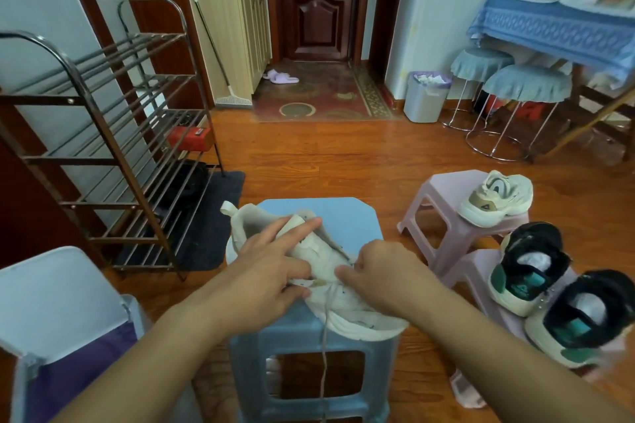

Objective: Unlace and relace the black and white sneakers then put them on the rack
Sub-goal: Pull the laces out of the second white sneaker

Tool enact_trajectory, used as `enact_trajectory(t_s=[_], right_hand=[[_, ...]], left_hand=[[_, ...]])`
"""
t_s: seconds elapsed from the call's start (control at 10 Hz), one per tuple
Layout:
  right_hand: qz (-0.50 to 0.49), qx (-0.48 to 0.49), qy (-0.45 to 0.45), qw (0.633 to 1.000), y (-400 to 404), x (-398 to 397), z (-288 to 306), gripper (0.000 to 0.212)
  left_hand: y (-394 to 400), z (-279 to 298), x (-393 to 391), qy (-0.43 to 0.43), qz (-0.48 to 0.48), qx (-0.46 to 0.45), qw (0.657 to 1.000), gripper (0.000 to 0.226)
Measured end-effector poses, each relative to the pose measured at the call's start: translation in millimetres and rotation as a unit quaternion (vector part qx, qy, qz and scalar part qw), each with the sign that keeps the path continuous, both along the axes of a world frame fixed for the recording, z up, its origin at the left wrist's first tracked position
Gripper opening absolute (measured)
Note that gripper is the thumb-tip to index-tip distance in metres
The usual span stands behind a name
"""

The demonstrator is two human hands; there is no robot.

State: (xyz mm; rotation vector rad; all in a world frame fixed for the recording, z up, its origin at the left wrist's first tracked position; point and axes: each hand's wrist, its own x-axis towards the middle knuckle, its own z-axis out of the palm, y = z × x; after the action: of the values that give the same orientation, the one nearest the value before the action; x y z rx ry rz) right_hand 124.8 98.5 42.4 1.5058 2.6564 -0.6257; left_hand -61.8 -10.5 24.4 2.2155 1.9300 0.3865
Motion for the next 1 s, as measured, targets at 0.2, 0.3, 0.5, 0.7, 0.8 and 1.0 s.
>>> enact_trajectory(t_s=[0.2, 0.3, 0.5, 0.7, 0.8, 1.0], right_hand=[[-0.044, -0.086, 0.031, 0.995, 2.7, -10.4, -6.3, 0.028], [-0.070, -0.107, 0.000, 0.992, 22.9, 13.4, -1.9, 0.022], [-0.182, -0.072, -0.174, 0.965, 90.6, 105.9, 2.8, 0.015], [-0.219, -0.252, 0.455, 0.826, 97.2, 87.7, 7.9, 0.017], [0.013, -0.518, 0.643, 0.564, 57.3, 58.9, 45.1, 0.023], [0.103, -0.090, 0.066, 0.988, 26.0, 51.0, 20.4, 0.030]], left_hand=[[-1.5, -6.8, 4.5, 0.000, 0.035, 0.001, 0.999, 0.040], [-0.1, -5.1, 3.8, 0.009, 0.039, -0.008, 0.999, 0.037], [0.5, -3.3, 3.7, 0.009, 0.044, -0.028, 0.999, 0.022], [0.1, -5.2, 3.3, -0.014, 0.040, -0.013, 0.999, 0.029], [0.5, -5.3, 3.3, -0.015, 0.044, -0.027, 0.999, 0.020], [1.4, -2.4, 2.8, -0.015, 0.048, -0.039, 0.998, 0.018]])
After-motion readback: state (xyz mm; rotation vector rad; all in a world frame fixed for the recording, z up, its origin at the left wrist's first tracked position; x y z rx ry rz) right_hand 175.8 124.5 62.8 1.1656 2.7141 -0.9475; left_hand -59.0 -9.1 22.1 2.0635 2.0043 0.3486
